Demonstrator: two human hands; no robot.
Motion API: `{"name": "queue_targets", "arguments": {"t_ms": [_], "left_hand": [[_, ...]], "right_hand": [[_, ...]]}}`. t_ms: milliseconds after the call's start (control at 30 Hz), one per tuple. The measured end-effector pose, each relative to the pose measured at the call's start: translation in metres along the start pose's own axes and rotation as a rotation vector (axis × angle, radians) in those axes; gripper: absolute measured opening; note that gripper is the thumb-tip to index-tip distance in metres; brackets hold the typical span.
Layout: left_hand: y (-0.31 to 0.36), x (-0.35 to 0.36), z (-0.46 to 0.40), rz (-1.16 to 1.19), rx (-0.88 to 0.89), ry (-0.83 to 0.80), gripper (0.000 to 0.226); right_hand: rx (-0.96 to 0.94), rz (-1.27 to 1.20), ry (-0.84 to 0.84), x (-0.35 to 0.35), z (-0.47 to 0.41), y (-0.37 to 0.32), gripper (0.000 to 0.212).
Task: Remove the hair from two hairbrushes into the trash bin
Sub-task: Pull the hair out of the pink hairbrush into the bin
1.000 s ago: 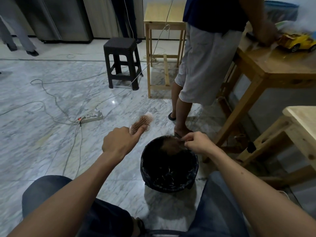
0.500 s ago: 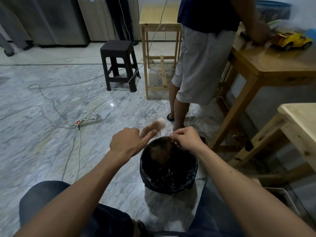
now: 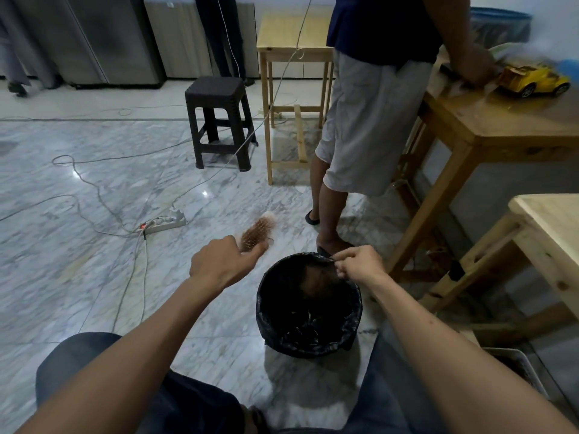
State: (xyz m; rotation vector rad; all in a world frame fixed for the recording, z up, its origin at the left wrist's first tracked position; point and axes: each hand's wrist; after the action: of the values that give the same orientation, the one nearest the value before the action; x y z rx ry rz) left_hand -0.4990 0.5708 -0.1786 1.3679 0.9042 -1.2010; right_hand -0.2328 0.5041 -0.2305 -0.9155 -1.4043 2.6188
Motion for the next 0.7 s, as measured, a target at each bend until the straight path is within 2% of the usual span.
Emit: {"name": "queue_targets", "arguments": {"t_ms": [67, 133, 200, 267, 367, 433, 533, 700], "left_hand": [[0.001, 0.009, 0.002, -0.007, 0.062, -0.055, 0.063], [0.006, 0.014, 0.004, 0.014, 0.122, -0.109, 0.057], [0.013, 0.017, 0.008, 0.057, 0.159, -0.142, 0.056], [0.02, 0.018, 0.011, 0.08, 0.179, -0.138, 0.057], [0.025, 0.018, 0.015, 0.058, 0.201, -0.096, 0.061], [0.022, 0.02, 0.015, 0.015, 0.215, -0.063, 0.059], [0.012, 0.026, 0.016, -0.069, 0.227, -0.022, 0.056], [-0.005, 0.033, 0.011, -0.097, 0.144, 0.009, 0.052]], "right_hand": [[-0.058, 0.161, -0.22, 0.004, 0.0, -0.01, 0.062], [-0.098, 0.107, -0.341, 0.008, 0.001, -0.022, 0.086], [-0.105, -0.106, -0.396, 0.013, 0.003, -0.03, 0.081], [-0.151, -0.216, -0.386, 0.018, 0.008, -0.036, 0.06], [-0.211, -0.24, -0.213, 0.023, 0.01, -0.037, 0.022], [-0.175, -0.21, -0.098, 0.024, 0.007, -0.034, 0.022], [-0.15, -0.082, -0.015, 0.019, 0.008, -0.031, 0.019], [-0.073, -0.2, 0.132, -0.005, -0.002, -0.028, 0.026]]}}
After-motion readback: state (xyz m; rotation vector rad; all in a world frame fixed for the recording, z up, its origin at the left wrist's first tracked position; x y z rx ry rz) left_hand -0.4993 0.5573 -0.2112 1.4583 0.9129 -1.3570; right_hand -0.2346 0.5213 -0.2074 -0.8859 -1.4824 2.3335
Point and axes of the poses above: each hand's wrist, its own z-axis away from the middle knuckle, its own x-axis out of the palm, y = z × x, and after that the axes turned 2 degrees about -z, right-handed
